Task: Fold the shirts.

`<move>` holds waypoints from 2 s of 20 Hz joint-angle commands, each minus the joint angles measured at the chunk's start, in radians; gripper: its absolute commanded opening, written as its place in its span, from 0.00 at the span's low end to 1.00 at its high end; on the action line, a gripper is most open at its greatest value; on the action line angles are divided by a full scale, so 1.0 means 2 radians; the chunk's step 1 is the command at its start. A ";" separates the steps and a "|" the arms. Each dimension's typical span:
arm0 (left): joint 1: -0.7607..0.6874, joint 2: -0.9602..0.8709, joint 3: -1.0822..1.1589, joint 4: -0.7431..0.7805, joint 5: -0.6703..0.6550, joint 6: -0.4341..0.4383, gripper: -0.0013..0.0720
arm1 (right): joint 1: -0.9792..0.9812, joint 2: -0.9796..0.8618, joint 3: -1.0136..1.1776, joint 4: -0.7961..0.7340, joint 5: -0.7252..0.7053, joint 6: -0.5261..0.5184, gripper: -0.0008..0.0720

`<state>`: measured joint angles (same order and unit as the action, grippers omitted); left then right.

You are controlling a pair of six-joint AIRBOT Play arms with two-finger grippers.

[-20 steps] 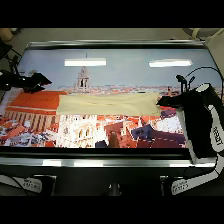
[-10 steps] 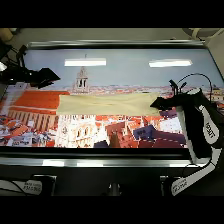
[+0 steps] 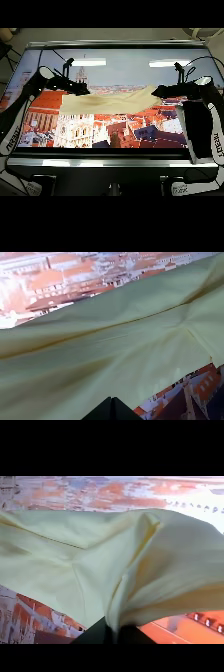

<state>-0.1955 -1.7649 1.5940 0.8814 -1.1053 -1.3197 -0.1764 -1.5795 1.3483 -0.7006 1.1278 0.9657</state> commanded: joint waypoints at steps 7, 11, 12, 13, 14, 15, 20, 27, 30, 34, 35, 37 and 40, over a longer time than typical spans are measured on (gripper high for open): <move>-0.117 -0.115 0.000 -0.152 0.079 -0.004 0.05 | 0.031 0.160 0.001 -0.050 0.043 0.044 0.04; -0.144 -0.126 0.001 -0.236 0.117 -0.004 0.05 | 0.031 0.212 0.001 -0.050 0.061 0.055 0.04; -0.153 -0.131 0.001 -0.263 0.128 -0.004 0.05 | 0.031 0.220 0.001 -0.050 0.068 0.058 0.04; -0.165 -0.137 0.001 -0.287 0.138 -0.004 0.05 | 0.031 0.228 0.000 -0.050 0.069 0.058 0.04; -0.179 -0.143 0.001 -0.307 0.144 -0.003 0.05 | 0.031 0.234 0.001 -0.050 0.068 0.058 0.04; -0.193 -0.150 0.004 -0.322 0.142 0.005 0.05 | 0.031 0.236 0.001 -0.050 0.065 0.058 0.04; -0.196 -0.161 0.027 -0.325 0.117 0.028 0.04 | 0.031 0.215 0.000 -0.056 0.059 0.056 0.04; -0.058 -0.022 0.028 0.010 0.024 -0.048 0.04 | 0.090 0.152 0.001 0.002 -0.021 0.029 0.04; 0.017 0.053 0.028 0.078 0.005 -0.061 0.04 | 0.176 0.098 0.008 0.015 -0.088 0.029 0.04; 0.091 0.125 0.028 0.078 -0.019 -0.060 0.05 | 0.272 -0.005 0.045 0.046 -0.173 0.029 0.04; 0.100 0.139 0.028 0.078 -0.025 -0.060 0.05 | 0.291 -0.034 0.055 0.063 -0.191 0.028 0.04; 0.106 0.161 0.028 0.078 -0.036 -0.058 0.05 | 0.319 -0.089 0.079 0.086 -0.205 0.021 0.04; 0.100 0.181 0.028 0.078 -0.043 -0.045 0.05 | 0.337 -0.148 0.088 0.144 -0.213 0.021 0.04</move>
<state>-0.0078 -1.4536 1.6497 1.0214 -1.1667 -1.4281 0.4408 -1.7554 1.4952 -0.5255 0.7521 1.0126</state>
